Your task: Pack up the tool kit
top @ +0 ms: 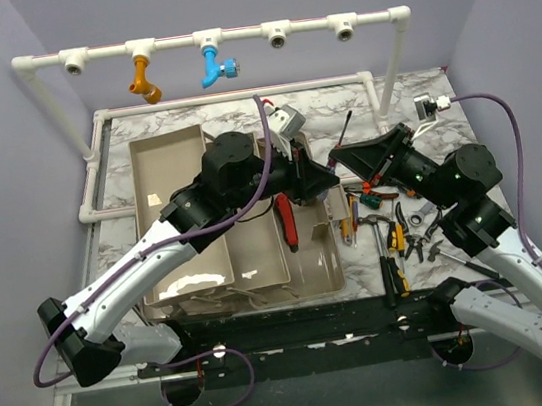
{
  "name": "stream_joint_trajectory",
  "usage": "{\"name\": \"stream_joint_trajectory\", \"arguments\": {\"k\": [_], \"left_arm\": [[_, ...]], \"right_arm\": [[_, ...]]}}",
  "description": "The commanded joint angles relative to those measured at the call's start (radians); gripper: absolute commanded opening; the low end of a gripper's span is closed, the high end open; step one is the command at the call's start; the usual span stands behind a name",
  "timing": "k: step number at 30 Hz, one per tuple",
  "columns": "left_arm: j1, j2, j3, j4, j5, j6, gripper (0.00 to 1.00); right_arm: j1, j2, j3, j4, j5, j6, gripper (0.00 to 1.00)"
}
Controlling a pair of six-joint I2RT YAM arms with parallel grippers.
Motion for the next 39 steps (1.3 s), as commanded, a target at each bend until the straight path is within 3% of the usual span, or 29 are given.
{"name": "stream_joint_trajectory", "arguments": {"k": [1,2,4,8,13,17,21,25,31,36,39], "left_arm": [[0.0,-0.071,-0.057,0.066,-0.024,-0.027,0.0],[0.0,-0.093,-0.069,0.054,-0.043,-0.023,0.0],[0.001,-0.133,-0.089,0.018,-0.09,-0.013,0.0],[0.004,-0.228,-0.108,-0.12,-0.249,0.0,0.0],[0.028,-0.39,-0.133,-0.368,-0.509,-0.016,0.0],[0.114,-0.496,-0.124,-0.602,-0.687,-0.045,0.0],[0.254,-0.574,-0.167,-0.69,-0.666,-0.015,0.0],[0.313,-0.577,-0.238,-0.692,-0.594,0.007,0.0],[0.348,-0.532,-0.328,-0.655,-0.59,0.031,0.02],[0.359,-0.537,-0.317,-0.637,-0.565,0.053,0.56],[0.36,-0.557,-0.291,-0.635,-0.552,0.068,0.72]], "right_arm": [[0.002,-0.023,-0.021,0.037,0.019,0.038,0.19],[0.003,-0.032,-0.029,0.038,0.026,0.042,0.26],[0.003,-0.045,-0.04,0.037,0.039,0.041,0.51],[0.003,-0.074,-0.042,-0.025,0.098,0.034,0.74],[0.002,-0.123,-0.036,-0.176,0.268,0.015,0.77],[0.002,-0.138,-0.023,-0.381,0.47,0.015,0.77],[0.003,-0.093,0.002,-0.631,0.698,0.103,0.77],[0.001,-0.001,0.024,-0.838,0.873,0.198,0.77],[0.002,0.125,-0.008,-0.953,0.979,0.193,0.78],[0.002,0.297,-0.004,-0.998,1.006,0.276,0.78],[0.002,0.366,-0.018,-0.942,1.003,0.25,0.78]]}}
